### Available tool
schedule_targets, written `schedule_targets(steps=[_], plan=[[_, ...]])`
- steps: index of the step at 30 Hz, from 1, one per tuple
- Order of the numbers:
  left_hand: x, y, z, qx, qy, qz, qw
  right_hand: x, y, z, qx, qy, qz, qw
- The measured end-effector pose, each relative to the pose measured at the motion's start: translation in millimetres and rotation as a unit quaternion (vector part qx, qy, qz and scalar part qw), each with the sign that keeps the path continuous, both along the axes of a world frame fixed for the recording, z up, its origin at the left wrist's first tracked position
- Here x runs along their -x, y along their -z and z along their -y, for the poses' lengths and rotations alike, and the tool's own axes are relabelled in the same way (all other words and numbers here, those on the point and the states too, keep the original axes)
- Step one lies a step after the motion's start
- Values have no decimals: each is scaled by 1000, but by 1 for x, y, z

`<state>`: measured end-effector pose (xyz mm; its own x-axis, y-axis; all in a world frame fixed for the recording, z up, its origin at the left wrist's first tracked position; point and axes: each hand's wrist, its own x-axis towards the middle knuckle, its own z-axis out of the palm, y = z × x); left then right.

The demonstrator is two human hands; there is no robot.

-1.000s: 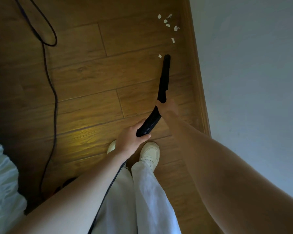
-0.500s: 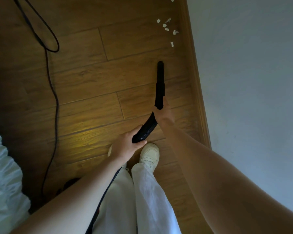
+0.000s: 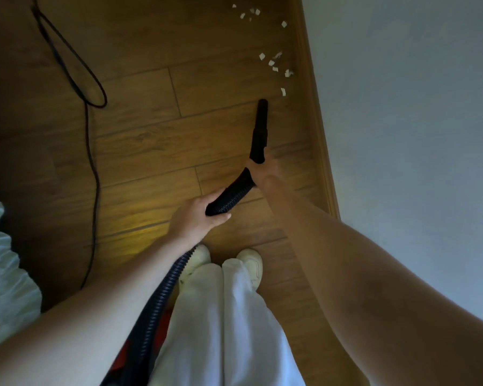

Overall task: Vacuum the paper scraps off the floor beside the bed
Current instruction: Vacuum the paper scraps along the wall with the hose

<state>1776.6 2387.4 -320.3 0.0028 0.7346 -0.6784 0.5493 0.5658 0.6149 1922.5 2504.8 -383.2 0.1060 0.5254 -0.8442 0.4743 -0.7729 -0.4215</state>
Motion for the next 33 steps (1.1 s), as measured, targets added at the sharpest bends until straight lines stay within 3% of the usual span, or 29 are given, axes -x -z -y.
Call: schedule_targets(steps=[6,14,26,33], plan=[[7,7,-50,-17,40,-11,999,3,2,-47,10,47,19,999],[9,21,-50,-15,151,-3,988,-17,2,-16,37,133,44,989],[37,31,-68,-15,94,7,995,28,4,-58,13,33,52,998],[41,28,-61,16,143,-7,990,25,10,-24,6,118,50,992]])
